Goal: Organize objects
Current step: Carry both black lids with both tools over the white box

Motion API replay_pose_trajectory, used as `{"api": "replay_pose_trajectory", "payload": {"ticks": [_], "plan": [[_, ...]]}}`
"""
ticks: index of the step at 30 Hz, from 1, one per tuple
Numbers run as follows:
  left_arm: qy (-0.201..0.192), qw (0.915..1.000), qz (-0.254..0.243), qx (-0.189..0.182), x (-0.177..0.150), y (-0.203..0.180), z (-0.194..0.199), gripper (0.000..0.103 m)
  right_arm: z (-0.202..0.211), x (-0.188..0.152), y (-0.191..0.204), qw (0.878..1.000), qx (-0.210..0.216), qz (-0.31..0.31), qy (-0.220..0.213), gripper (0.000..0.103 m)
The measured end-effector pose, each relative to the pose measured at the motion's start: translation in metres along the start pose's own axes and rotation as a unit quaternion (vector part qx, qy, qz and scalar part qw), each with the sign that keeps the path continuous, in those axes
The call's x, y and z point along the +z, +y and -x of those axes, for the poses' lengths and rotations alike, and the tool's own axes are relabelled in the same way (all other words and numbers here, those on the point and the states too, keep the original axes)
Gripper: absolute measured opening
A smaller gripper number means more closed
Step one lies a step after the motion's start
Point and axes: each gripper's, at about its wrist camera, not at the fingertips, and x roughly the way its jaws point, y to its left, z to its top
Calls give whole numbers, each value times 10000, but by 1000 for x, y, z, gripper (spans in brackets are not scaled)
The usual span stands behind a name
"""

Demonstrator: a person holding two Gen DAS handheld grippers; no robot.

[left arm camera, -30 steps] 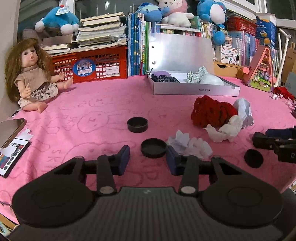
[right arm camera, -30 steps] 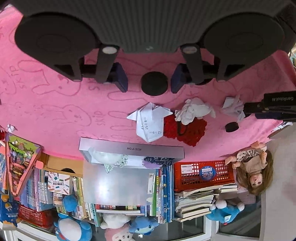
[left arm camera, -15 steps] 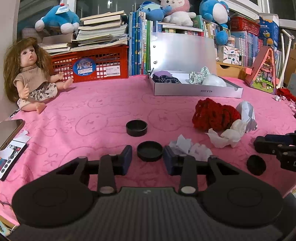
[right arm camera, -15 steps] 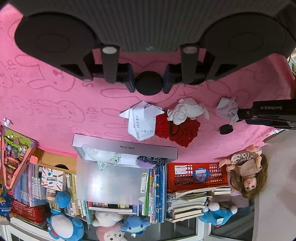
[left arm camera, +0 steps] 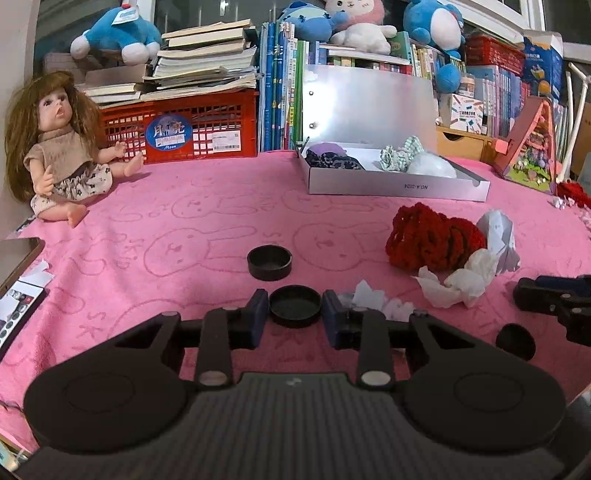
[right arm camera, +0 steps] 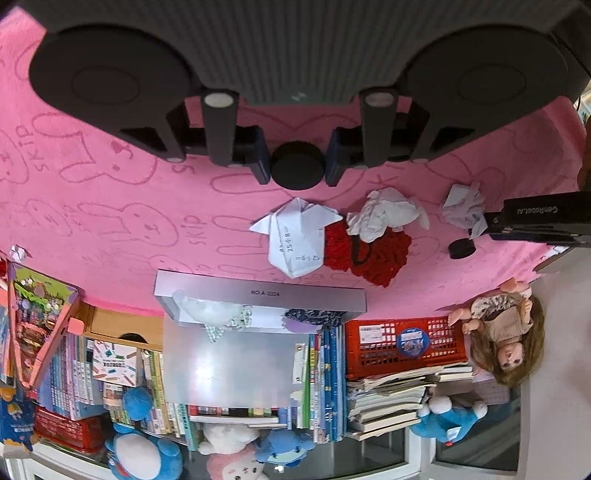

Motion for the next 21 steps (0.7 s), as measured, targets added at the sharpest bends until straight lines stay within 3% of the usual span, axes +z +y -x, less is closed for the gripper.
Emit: {"api": "replay_pose_trajectory", "payload": {"ticks": [21], "plan": [[-193, 9998, 26, 85, 9, -5, 2, 37, -3, 5, -10, 9996, -161, -249, 18, 37]]}}
